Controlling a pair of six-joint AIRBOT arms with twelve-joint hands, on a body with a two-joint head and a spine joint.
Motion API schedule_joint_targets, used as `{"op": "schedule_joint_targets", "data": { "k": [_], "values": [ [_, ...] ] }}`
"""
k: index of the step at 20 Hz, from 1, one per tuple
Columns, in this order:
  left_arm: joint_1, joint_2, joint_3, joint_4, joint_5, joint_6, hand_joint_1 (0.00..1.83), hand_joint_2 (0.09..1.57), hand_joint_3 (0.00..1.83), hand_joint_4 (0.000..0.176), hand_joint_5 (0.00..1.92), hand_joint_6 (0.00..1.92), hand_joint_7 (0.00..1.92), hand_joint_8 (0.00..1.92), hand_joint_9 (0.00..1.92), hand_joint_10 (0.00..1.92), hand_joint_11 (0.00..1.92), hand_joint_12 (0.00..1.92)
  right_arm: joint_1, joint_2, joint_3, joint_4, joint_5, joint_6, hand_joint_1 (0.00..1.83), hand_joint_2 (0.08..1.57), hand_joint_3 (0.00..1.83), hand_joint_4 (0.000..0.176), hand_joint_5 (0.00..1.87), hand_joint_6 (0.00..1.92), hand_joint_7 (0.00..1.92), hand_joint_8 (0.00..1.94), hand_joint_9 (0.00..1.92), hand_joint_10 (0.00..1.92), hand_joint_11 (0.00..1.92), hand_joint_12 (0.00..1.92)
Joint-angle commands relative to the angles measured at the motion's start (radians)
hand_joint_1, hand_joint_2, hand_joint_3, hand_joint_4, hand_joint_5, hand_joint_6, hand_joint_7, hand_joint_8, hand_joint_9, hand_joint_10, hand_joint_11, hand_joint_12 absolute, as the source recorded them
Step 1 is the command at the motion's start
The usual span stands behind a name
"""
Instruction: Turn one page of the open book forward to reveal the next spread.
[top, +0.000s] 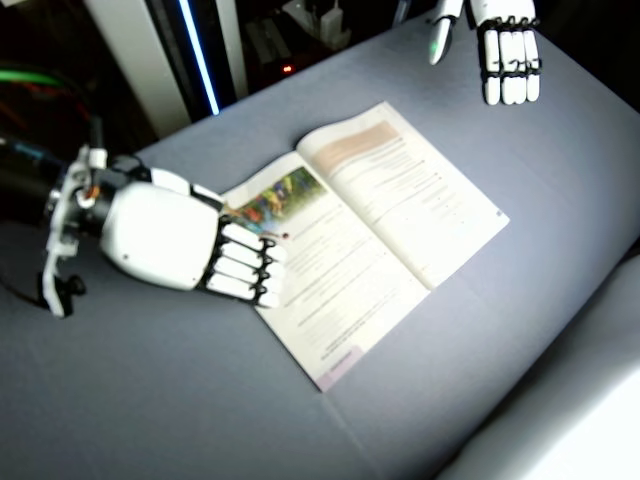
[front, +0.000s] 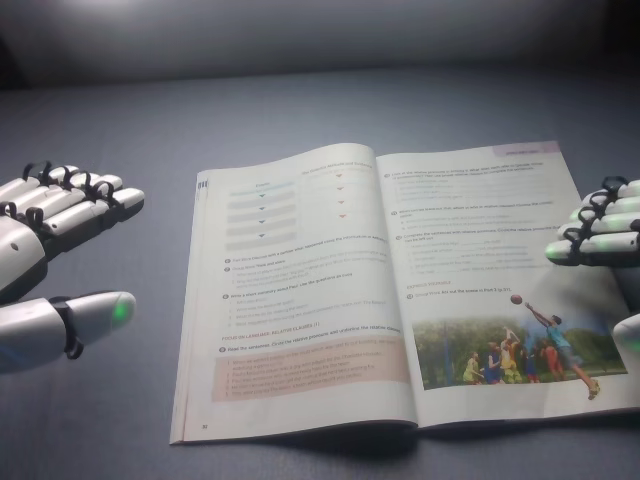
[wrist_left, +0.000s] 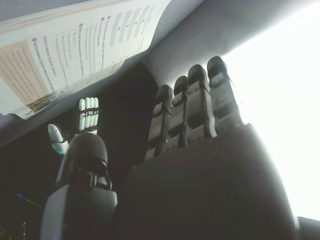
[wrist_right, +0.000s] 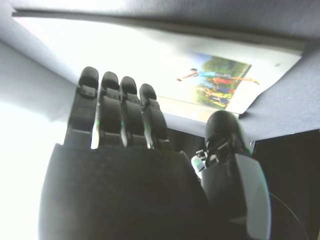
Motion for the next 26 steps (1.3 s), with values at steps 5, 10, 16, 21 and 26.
{"op": "schedule_joint_targets", "data": {
  "k": [5,10,16,21,26],
  "values": [
    [-0.007,-0.004,0.007,-0.01,-0.122,-0.005,0.0,1.33,0.0,0.0,0.1,0.0,0.06,0.0,0.05,0.0,0.0,0.1,-0.025,-0.033,0.026,0.057,0.058,0.004,0.0,1.31,0.0,0.0,0.14,0.01,0.12,0.0,0.1,0.0,0.06,0.08],
    [-0.007,-0.005,0.007,-0.009,-0.125,-0.009,0.0,1.33,0.0,0.0,0.09,0.0,0.04,0.0,0.04,0.0,0.0,0.07,-0.043,-0.059,0.042,0.082,0.058,0.004,0.0,1.29,0.0,0.0,0.16,0.01,0.14,0.01,0.13,0.01,0.1,0.08],
    [-0.01,-0.009,0.01,-0.014,-0.135,-0.011,0.0,1.32,0.0,0.0,0.09,0.0,0.04,0.0,0.04,0.0,0.01,0.07,-0.006,-0.11,0.044,0.082,0.12,0.004,0.0,1.27,0.0,0.0,0.13,0.0,0.12,0.0,0.11,0.0,0.09,0.07],
    [-0.01,-0.007,0.012,-0.024,-0.15,-0.011,0.0,1.32,0.0,0.0,0.09,0.0,0.05,0.0,0.03,0.0,0.03,0.08,0.027,-0.178,0.058,0.096,0.184,0.004,0.0,1.27,0.0,0.0,0.11,0.01,0.1,0.01,0.08,0.01,0.07,0.05],
    [-0.01,-0.006,0.021,-0.053,-0.182,-0.011,0.0,1.36,0.01,0.0,0.12,0.01,0.08,0.01,0.07,0.01,0.04,0.08,0.05,-0.293,0.09,0.202,0.31,0.004,0.0,1.29,0.01,0.0,0.13,0.01,0.13,0.02,0.12,0.02,0.08,0.05]
  ]
}}
